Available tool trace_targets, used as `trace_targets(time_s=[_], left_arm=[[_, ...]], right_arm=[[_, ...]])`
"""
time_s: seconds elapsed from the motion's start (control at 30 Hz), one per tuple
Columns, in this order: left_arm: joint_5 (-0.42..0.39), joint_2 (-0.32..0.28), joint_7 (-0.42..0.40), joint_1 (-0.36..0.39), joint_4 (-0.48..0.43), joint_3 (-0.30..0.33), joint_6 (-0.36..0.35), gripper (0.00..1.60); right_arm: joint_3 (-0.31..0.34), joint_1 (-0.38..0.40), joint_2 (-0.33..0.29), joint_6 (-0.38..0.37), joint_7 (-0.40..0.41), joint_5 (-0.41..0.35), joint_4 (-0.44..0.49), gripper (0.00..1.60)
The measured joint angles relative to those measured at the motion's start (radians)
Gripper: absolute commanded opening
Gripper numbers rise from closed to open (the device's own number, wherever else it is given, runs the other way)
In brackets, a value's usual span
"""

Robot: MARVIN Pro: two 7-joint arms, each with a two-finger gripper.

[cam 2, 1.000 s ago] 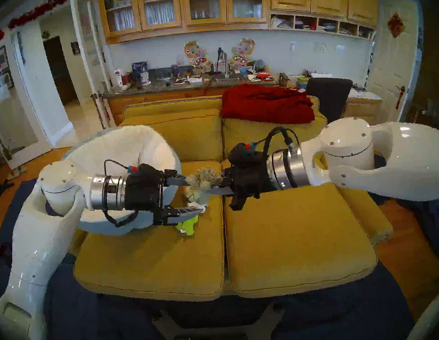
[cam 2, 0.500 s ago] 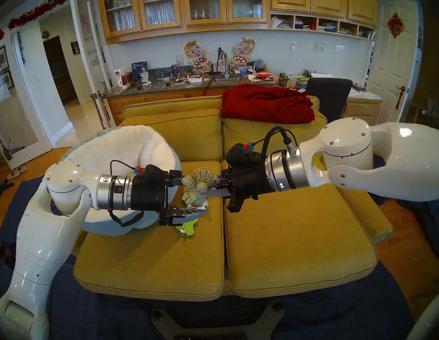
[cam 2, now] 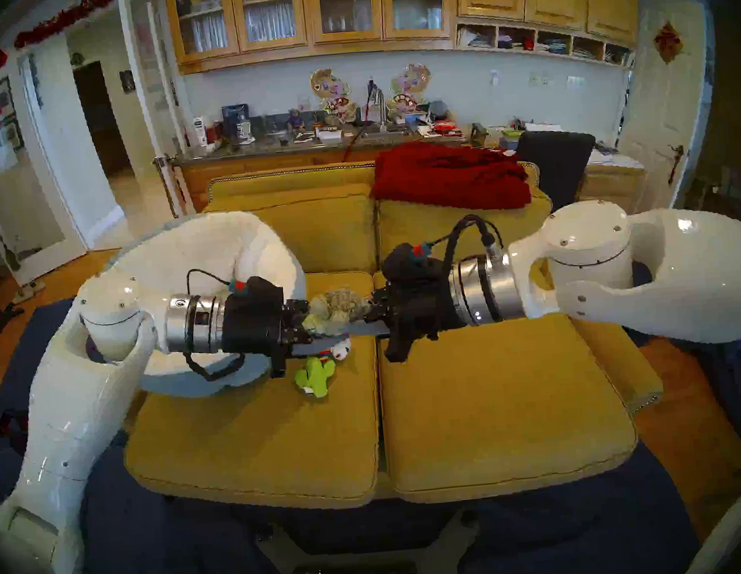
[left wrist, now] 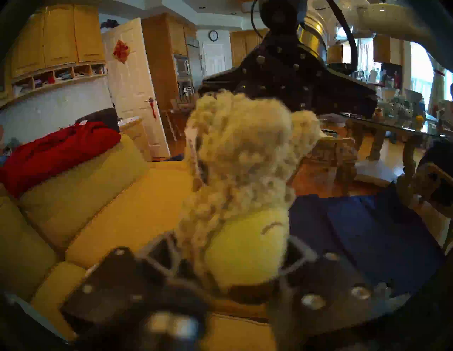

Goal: Put toys into dog bed

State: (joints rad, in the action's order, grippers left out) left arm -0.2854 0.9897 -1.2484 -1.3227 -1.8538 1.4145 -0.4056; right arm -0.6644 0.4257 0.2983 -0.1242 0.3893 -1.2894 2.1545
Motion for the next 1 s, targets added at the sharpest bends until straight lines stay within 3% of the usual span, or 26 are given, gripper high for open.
trace_targets(time_s=[0.2, 0.27, 1.0], left_arm=[[0.0, 0.005, 0.011, -0.004, -0.003, 0.003, -0.002, 0.0], [-0.001, 0.007, 0.015, -0.006, -0.005, 0.004, -0.005, 0.0], [-0.001, -0.001, 0.054, -0.012, 0.0, 0.051, -0.023, 0.0]], right_arm=[[0.0, 0.001, -0.006, 0.002, 0.008, 0.0, 0.0, 0.0], [0.0, 0.001, -0.008, 0.003, 0.013, 0.001, -0.001, 1.6], [-0.019, 0.001, -0.056, 0.004, 0.072, 0.085, -0.006, 1.6]])
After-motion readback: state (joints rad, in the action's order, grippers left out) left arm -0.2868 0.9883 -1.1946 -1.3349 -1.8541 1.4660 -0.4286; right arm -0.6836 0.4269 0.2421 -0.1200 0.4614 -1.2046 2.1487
